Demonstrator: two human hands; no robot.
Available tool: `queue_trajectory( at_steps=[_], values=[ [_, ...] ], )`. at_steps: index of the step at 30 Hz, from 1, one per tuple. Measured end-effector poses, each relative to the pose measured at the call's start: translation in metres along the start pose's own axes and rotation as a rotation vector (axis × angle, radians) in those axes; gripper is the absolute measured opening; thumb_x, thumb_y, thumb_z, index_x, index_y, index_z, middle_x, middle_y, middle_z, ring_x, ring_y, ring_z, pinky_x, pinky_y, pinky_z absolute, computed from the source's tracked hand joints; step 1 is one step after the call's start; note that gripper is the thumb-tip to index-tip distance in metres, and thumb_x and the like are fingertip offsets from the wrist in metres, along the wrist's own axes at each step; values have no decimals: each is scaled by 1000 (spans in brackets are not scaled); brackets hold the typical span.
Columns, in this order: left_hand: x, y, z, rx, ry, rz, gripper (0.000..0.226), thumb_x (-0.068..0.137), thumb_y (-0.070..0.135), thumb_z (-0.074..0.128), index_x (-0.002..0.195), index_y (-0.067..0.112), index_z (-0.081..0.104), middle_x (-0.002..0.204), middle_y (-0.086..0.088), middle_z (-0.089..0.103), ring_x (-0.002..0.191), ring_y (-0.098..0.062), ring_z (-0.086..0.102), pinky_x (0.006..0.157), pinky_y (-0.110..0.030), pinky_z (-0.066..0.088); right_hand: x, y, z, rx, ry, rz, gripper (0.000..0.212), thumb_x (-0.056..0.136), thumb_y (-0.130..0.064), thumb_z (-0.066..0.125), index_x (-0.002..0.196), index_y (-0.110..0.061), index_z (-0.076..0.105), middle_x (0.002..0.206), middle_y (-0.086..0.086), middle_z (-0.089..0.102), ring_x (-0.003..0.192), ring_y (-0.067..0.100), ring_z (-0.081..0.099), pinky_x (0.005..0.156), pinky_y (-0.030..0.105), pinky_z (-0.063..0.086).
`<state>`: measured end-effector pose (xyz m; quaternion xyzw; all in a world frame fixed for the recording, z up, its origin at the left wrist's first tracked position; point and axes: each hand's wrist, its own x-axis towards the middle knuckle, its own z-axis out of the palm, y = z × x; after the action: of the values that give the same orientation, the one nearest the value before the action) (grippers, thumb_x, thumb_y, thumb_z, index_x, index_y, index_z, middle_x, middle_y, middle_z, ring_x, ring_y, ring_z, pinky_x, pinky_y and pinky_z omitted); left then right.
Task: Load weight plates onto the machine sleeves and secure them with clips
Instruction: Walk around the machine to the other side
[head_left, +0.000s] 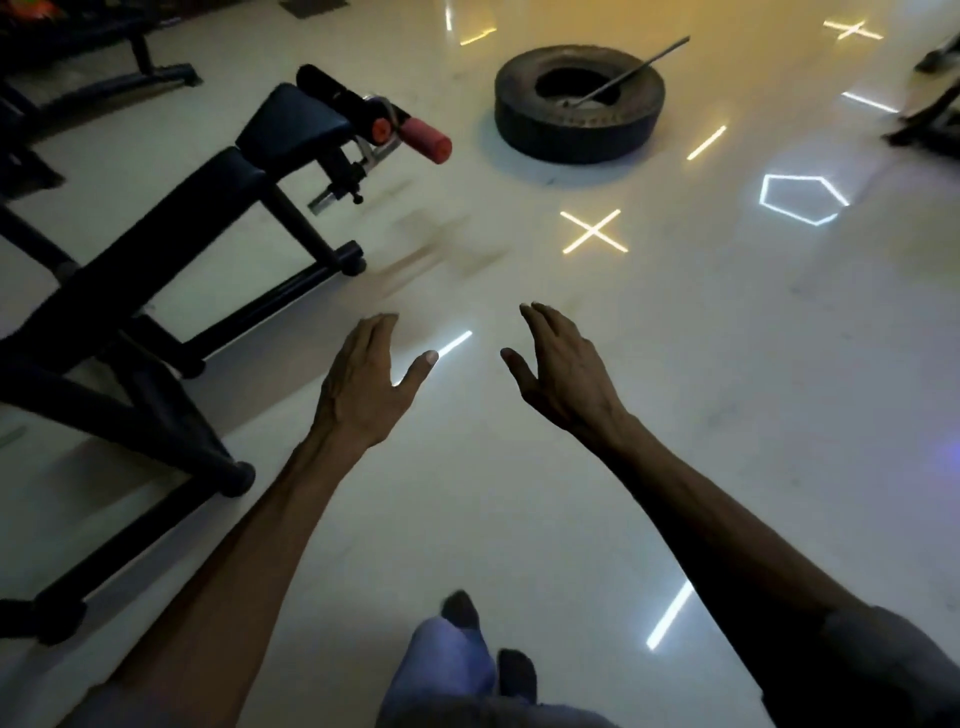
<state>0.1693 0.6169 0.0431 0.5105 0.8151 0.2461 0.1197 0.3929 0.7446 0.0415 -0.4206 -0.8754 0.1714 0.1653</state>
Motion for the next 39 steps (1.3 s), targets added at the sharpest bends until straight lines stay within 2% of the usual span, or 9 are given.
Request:
queue_trajectory(
  at_steps=[5, 10, 17, 22, 26, 32, 37, 39],
  values=[
    [108, 11, 25, 24, -21, 71, 86, 100, 66, 51, 165, 14, 27, 169, -8, 34, 158, -27, 30, 127, -47, 32, 82, 46, 4, -10, 33, 44, 64, 105, -43, 52, 157, -9, 37, 160, 11, 43, 150, 28, 39, 111, 48, 46],
    [231, 19, 48, -14, -78, 69, 90, 98, 72, 48, 166, 18, 23, 171, -7, 31, 160, -25, 26, 129, -47, 29, 187, 85, 8, -42, 35, 88, 65, 105, -43, 53, 158, -8, 35, 163, 12, 39, 154, 28, 32, 116, 45, 40],
    [404, 44, 66, -28, -148, 121, 85, 101, 61, 53, 166, 15, 24, 172, -7, 29, 161, -24, 23, 130, -43, 26, 341, 139, -1, -79, 72, 158, 68, 105, -45, 52, 159, -9, 33, 165, 9, 37, 157, 26, 27, 123, 42, 34],
    [523, 58, 86, -40, -148, 139, 80, 102, 54, 58, 163, 11, 30, 167, -10, 37, 156, -26, 34, 127, -39, 30, 453, 187, 1, -57, 102, 183, 69, 104, -48, 52, 160, -11, 33, 166, 6, 36, 157, 23, 27, 125, 40, 32],
    [633, 64, 110, -22, -139, 149, 79, 102, 55, 56, 163, 10, 31, 168, -10, 37, 157, -28, 32, 128, -47, 32, 554, 233, 8, -66, 77, 181, 71, 105, -50, 49, 161, -12, 30, 168, 8, 32, 158, 24, 25, 125, 43, 32],
    [805, 80, 135, 20, -146, 98, 83, 102, 63, 50, 166, 15, 27, 171, -8, 31, 161, -26, 23, 129, -45, 26, 721, 295, 3, -64, 29, 168, 70, 105, -51, 48, 160, -12, 31, 168, 9, 32, 158, 27, 26, 123, 45, 33],
    [941, 92, 138, 18, -120, 71, 81, 102, 63, 50, 163, 15, 30, 167, -11, 38, 155, -29, 35, 124, -50, 37, 863, 331, -5, -72, 4, 128, 67, 105, -50, 48, 159, -13, 33, 167, 9, 34, 156, 27, 29, 122, 45, 34],
    [992, 90, 138, 7, -119, 45, 81, 102, 63, 50, 163, 14, 29, 168, -10, 36, 156, -28, 34, 124, -51, 36, 920, 341, -5, -56, -15, 120, 66, 106, -50, 47, 159, -13, 33, 167, 8, 34, 156, 26, 29, 122, 45, 35]
  ],
)
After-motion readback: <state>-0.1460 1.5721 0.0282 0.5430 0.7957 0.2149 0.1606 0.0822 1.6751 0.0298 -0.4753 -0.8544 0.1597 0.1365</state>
